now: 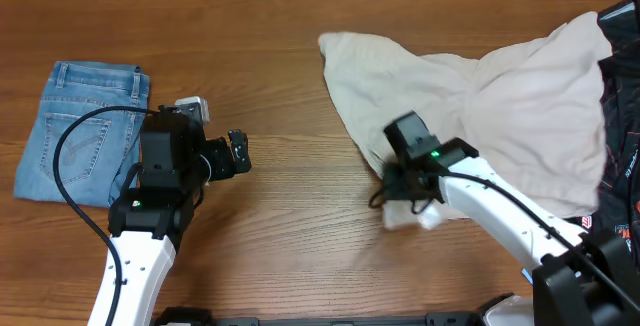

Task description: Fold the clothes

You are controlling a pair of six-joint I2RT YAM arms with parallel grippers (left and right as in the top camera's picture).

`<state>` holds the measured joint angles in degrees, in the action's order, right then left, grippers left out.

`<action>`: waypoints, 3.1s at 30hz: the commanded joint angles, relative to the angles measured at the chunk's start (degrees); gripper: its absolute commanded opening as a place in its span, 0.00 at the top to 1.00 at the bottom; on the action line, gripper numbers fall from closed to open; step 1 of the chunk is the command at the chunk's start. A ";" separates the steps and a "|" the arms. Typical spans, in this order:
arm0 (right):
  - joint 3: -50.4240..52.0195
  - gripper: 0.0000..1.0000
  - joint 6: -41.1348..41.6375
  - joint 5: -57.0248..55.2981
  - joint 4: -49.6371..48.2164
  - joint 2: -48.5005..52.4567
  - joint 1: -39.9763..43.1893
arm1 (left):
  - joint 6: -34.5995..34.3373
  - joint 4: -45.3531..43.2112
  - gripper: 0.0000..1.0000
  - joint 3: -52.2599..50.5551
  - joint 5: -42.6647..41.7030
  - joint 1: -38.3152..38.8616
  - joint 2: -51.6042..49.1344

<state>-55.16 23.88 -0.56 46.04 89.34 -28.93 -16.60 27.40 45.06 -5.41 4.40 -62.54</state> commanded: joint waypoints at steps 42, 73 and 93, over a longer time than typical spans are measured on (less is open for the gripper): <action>-11.08 0.00 -1.51 -17.40 8.09 -14.23 5.44 | -4.44 -4.63 0.04 -0.66 -14.29 10.71 -32.76; -11.08 0.00 -1.51 -17.42 8.63 -14.23 5.44 | 0.59 5.77 0.96 24.02 1.33 -5.99 -32.61; -11.08 0.00 -1.51 -17.42 8.74 -14.23 5.44 | 0.96 38.99 0.00 33.66 -9.66 -9.16 -34.32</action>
<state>-65.23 22.41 -17.34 55.07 76.03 -23.66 -16.34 65.54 84.01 -13.06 -7.62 -96.03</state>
